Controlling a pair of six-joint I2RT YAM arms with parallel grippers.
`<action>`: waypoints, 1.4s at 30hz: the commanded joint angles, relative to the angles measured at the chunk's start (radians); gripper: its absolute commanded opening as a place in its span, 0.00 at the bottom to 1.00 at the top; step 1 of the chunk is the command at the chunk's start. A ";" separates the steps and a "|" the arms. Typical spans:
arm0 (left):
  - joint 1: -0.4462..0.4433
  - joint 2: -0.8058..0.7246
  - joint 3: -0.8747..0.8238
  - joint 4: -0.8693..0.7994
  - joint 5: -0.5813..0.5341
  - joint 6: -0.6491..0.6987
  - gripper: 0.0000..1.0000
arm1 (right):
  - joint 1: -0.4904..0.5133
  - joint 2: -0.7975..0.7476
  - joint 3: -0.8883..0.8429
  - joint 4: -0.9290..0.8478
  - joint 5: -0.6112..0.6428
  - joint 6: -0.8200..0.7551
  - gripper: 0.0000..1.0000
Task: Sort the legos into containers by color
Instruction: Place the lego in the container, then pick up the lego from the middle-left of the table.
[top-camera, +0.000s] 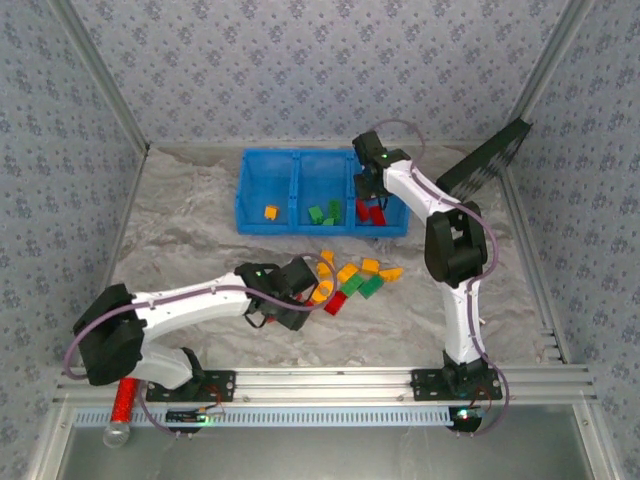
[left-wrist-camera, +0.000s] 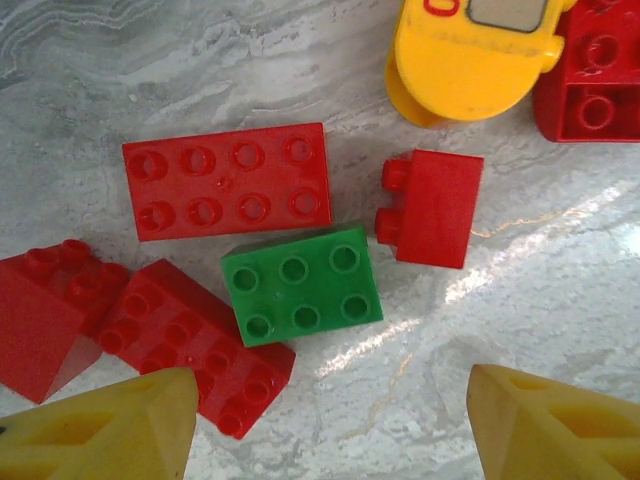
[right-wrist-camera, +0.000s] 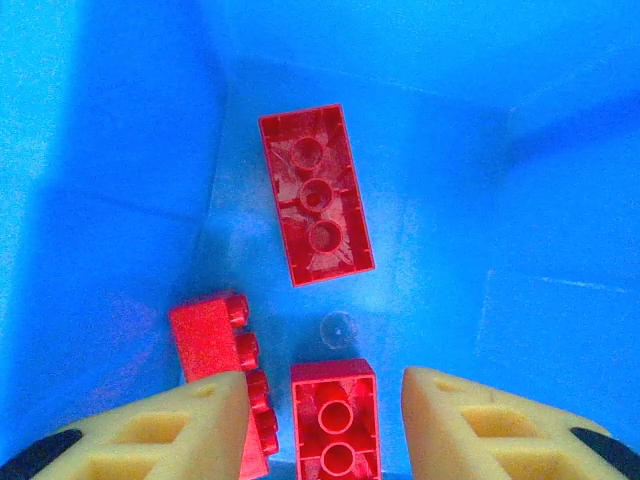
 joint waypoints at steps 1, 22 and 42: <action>-0.003 0.040 -0.004 0.023 -0.018 0.004 0.72 | -0.003 -0.030 0.036 -0.036 -0.024 -0.018 0.47; 0.101 0.118 -0.056 0.158 0.042 0.046 0.73 | 0.015 -0.190 -0.010 -0.056 -0.047 0.000 0.51; 0.069 0.223 -0.066 0.186 0.107 0.020 0.62 | 0.011 -0.238 -0.054 -0.045 -0.027 0.014 0.52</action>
